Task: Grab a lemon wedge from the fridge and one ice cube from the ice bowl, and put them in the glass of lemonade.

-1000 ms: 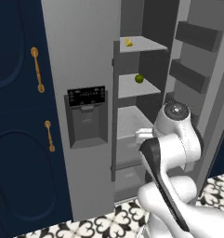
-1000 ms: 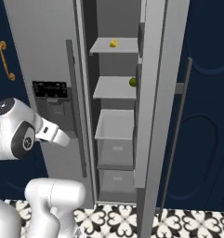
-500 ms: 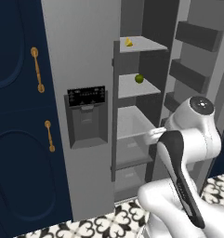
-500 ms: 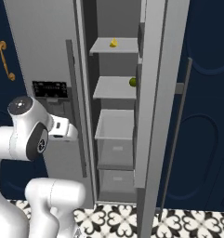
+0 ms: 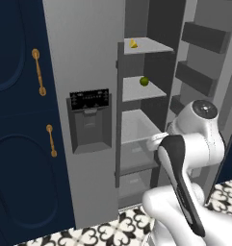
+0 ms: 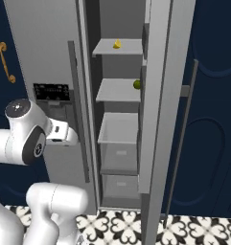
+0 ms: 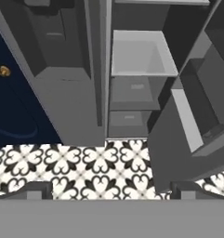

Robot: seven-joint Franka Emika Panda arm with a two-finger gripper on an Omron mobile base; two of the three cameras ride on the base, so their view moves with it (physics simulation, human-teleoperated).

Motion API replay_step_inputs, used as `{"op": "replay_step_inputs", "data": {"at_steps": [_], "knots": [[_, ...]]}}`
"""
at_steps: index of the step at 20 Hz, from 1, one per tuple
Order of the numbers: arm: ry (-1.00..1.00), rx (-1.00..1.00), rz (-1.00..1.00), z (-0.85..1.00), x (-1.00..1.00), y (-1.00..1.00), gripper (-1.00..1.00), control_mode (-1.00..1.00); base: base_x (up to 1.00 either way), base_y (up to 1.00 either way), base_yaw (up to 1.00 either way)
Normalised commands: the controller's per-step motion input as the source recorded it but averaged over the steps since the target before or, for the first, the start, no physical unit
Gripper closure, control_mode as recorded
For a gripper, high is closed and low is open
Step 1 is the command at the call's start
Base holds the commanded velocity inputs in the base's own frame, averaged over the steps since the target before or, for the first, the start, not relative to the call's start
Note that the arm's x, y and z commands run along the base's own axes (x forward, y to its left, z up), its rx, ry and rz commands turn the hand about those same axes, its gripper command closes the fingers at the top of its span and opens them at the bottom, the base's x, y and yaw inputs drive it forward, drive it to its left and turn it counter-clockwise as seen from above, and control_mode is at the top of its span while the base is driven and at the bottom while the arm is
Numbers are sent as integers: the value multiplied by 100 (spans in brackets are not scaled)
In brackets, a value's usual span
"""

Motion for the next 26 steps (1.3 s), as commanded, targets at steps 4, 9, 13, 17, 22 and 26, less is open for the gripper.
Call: {"op": "replay_step_inputs", "data": {"at_steps": [4,9,13,17,22,26], "knots": [[0,0,-15,-8,0,-12,-100,-100,0,0,0],[0,0,-14,-4,10,-15,-100,-100,0,0,0],[0,0,0,-3,1,5,-100,-100,0,0,0],[0,0,0,-9,0,0,-100,-100,0,0,0],[0,0,0,-12,0,1,-100,-100,0,0,0],[0,0,0,-11,0,0,-100,-100,0,0,0]]}}
